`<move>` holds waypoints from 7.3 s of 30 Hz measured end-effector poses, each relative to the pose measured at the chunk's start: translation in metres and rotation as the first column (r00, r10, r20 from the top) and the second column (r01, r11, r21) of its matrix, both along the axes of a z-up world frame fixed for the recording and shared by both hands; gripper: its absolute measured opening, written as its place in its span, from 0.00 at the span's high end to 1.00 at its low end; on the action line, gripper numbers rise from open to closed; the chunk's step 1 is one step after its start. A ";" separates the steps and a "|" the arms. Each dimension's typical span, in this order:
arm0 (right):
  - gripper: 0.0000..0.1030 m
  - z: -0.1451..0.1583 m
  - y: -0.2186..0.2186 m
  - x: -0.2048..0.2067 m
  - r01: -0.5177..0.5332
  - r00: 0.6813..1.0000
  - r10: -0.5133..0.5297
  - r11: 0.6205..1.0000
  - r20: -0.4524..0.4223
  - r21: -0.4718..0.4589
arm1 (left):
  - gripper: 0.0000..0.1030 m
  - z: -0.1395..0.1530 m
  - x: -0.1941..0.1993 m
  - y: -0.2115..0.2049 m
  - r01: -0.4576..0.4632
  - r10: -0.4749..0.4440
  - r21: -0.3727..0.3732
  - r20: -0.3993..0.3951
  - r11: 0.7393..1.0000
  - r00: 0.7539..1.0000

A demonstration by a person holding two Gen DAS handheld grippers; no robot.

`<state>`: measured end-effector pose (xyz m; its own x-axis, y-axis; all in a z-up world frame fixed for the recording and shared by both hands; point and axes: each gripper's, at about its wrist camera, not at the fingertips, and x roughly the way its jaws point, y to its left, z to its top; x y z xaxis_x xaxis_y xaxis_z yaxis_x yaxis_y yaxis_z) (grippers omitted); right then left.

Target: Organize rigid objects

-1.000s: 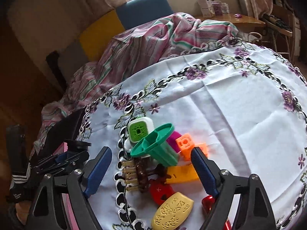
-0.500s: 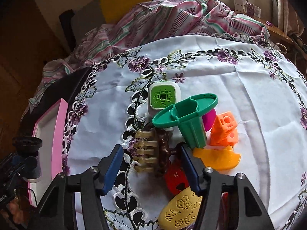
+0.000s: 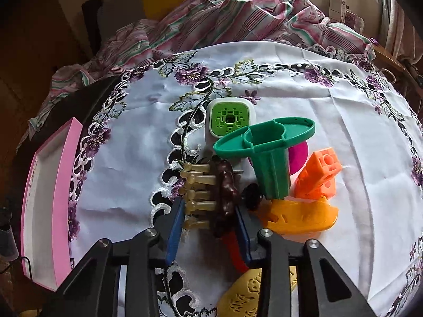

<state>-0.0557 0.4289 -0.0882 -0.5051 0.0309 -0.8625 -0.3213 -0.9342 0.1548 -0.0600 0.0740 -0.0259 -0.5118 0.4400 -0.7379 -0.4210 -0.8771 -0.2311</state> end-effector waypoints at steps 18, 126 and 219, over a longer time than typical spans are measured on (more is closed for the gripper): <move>0.65 0.002 -0.035 -0.002 -0.132 0.991 0.132 0.990 0.008 0.055 | 0.58 -0.005 0.010 -0.027 -0.128 0.124 -0.125 -0.039 0.984 0.992; 0.58 -0.002 -0.036 -0.017 -0.060 0.997 0.064 0.993 -0.033 0.100 | 0.00 -0.006 0.019 -0.014 -0.245 0.215 -0.170 -0.176 0.955 0.961; 0.53 0.066 -0.167 -0.011 -0.299 0.935 0.285 0.953 -0.211 -0.042 | 0.00 0.006 0.037 -0.059 -0.268 0.240 -0.143 -0.187 0.953 0.953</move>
<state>-0.0665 0.2616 -0.0220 -0.6452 -0.2024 -0.7367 0.0087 -0.9661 0.2579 -0.0230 0.0148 -0.0204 -0.7114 0.1589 -0.6846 -0.1991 -0.9798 -0.0204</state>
